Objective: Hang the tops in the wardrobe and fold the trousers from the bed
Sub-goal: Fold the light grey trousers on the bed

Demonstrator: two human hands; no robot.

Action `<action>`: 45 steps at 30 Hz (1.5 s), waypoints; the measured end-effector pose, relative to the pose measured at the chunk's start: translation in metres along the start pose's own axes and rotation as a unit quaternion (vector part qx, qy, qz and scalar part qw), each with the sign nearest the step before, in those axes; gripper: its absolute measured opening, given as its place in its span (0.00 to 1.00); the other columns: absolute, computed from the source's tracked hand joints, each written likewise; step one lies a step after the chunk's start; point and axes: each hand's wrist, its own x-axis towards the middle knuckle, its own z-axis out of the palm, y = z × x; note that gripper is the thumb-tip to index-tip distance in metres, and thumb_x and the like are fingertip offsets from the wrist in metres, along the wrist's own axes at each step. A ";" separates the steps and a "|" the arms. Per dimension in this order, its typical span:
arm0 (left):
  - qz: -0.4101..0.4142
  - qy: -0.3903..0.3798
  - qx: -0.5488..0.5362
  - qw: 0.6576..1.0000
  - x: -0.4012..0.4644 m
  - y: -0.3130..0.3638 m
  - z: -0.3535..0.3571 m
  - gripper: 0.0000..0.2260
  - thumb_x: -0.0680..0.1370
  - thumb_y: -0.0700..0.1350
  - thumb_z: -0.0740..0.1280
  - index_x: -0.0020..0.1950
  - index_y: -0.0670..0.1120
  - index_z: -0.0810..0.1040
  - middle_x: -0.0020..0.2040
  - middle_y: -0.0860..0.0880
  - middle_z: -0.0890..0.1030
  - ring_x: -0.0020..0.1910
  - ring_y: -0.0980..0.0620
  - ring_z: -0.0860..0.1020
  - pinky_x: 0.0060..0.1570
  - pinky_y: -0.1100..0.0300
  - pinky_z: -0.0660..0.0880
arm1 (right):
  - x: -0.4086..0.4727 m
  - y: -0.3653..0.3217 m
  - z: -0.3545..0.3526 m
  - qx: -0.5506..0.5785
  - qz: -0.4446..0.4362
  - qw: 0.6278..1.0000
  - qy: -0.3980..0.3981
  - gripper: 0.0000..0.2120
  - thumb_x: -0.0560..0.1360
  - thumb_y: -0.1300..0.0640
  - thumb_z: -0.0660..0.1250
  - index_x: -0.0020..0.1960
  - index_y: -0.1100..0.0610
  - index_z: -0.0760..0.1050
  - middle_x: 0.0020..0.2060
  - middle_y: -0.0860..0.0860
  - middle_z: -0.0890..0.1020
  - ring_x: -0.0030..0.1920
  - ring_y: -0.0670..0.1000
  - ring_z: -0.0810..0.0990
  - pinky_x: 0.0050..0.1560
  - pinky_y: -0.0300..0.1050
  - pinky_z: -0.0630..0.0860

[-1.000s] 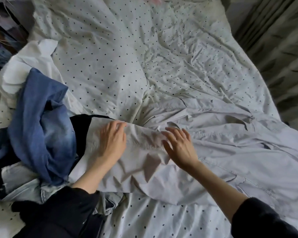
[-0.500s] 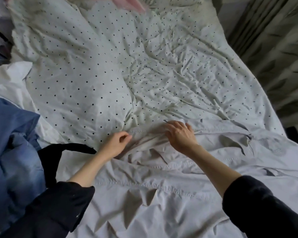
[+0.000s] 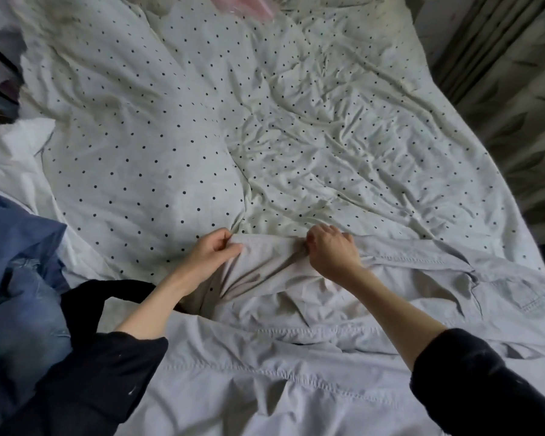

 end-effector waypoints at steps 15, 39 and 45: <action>0.032 0.048 0.367 0.928 -0.026 0.117 -0.083 0.11 0.74 0.47 0.71 0.36 0.45 0.74 0.36 0.47 0.73 0.40 0.46 0.73 0.37 0.57 0.63 | -0.017 0.013 -0.127 0.188 0.057 0.965 0.176 0.07 0.76 0.61 0.61 0.50 0.59 0.76 0.43 0.59 0.82 0.44 0.61 0.79 0.42 0.50 0.71; -0.265 0.072 0.345 0.898 -0.045 -0.035 -0.066 0.28 0.77 0.55 0.64 0.71 0.43 0.61 0.67 0.40 0.67 0.65 0.40 0.68 0.62 0.49 0.68 | -0.093 -0.048 0.037 -0.036 -0.087 0.989 -0.114 0.28 0.78 0.40 0.55 0.76 0.43 0.51 0.77 0.46 0.48 0.76 0.49 0.44 0.73 0.52 0.45; -0.238 0.090 0.405 0.878 -0.048 -0.054 -0.066 0.20 0.76 0.52 0.64 0.67 0.48 0.67 0.65 0.47 0.71 0.64 0.45 0.70 0.61 0.51 0.63 | -0.090 -0.055 0.038 -0.106 -0.111 0.986 -0.070 0.29 0.56 0.49 0.81 0.56 0.47 0.80 0.63 0.54 0.77 0.65 0.54 0.74 0.61 0.55 0.72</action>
